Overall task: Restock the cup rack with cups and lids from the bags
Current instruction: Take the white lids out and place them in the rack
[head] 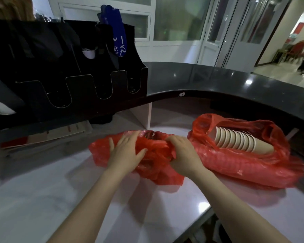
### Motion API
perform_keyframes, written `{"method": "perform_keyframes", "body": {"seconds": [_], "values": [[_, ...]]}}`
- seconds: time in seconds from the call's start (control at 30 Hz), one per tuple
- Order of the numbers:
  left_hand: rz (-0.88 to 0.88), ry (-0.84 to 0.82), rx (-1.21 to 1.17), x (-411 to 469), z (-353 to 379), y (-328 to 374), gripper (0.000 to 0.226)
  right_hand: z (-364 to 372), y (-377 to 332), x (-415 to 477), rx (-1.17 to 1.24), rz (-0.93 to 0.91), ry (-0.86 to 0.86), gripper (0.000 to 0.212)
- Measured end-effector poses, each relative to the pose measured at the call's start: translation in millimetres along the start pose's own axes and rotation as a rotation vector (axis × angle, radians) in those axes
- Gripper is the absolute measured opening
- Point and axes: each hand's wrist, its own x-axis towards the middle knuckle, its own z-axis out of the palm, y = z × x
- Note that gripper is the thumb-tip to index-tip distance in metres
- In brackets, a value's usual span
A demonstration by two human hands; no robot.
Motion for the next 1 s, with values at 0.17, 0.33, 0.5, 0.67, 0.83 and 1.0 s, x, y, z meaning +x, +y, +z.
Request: {"method": "perform_keyframes", "body": {"seconds": [0.17,0.33,0.5,0.67,0.83,1.0], "values": [[-0.220,0.079,-0.227,-16,3,-37,0.010,-11,17,-3,0.108,0.195,0.171,0.028],[-0.517,0.308,-0.303,-43,-9,-79,0.020,0,23,-2,0.132,0.196,0.150,0.028],[-0.515,0.501,-0.503,-78,-21,-78,0.031,16,21,7,0.029,0.038,0.100,0.036],[-0.534,0.674,-0.901,-101,-29,-65,0.030,0,23,0,0.213,-0.148,0.050,0.047],[-0.644,0.700,-0.999,-121,-15,-49,0.041,-16,50,-27,0.108,-0.259,-0.064,0.041],[-0.529,0.486,-0.684,-144,-3,-22,0.059,-29,60,-48,-0.141,-0.199,-0.435,0.048]]}}
